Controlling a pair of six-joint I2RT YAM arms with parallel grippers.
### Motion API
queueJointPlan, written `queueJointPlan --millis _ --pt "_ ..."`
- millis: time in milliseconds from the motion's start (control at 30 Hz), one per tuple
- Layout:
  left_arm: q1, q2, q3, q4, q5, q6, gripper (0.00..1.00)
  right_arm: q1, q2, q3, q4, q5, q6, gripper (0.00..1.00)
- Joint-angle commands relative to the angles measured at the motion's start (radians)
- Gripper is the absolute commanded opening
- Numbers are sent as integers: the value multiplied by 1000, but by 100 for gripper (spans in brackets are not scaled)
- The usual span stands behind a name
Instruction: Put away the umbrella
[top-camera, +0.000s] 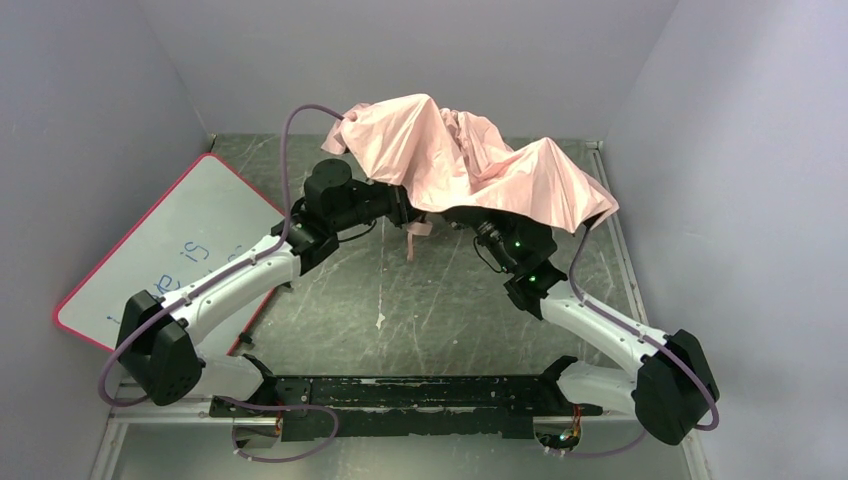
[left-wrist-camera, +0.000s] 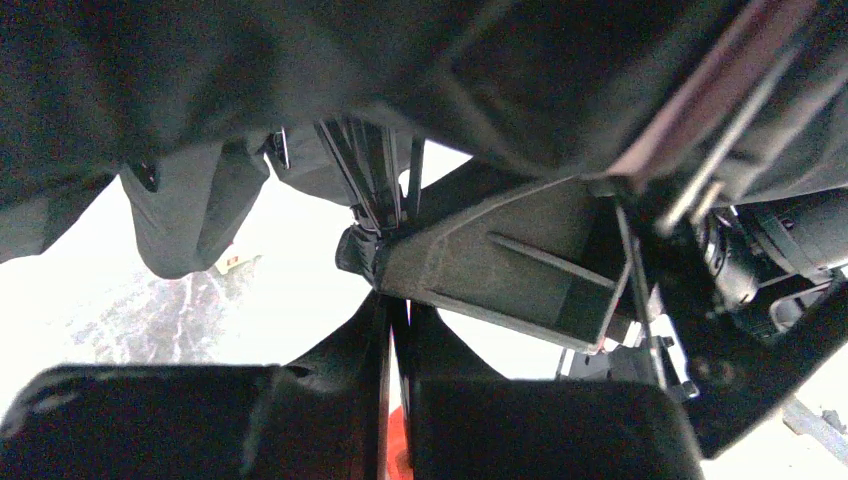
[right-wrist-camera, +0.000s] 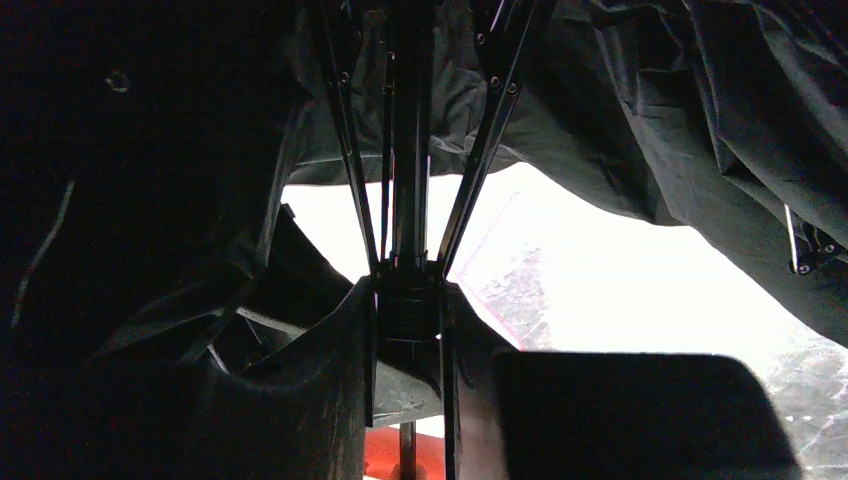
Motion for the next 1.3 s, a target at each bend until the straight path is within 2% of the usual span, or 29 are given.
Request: queueJointPlan --millis 0,200,533,800,933,1100,1267 --pt "-23 -18 105 49 0 77 5 10 12 90 -73 -13 11 0" --pt "-26 -108 161 -210 -89 97 5 78 27 194 -226 -4 60 0" --pt "-35 -208 272 -722 -196 80 5 382 30 217 -367 219 115 0" --pt "-51 -272 243 -880 -262 30 5 441 5 164 -386 243 190 0" --pt "-56 -231 364 -998 -270 19 5 476 10 207 -440 261 231 0" --pt "-63 -216 513 -1148 -317 15 5 581 44 282 -489 327 285 0" --pt "-64 -196 626 -1280 -330 14 5 675 64 268 -432 392 339 0"
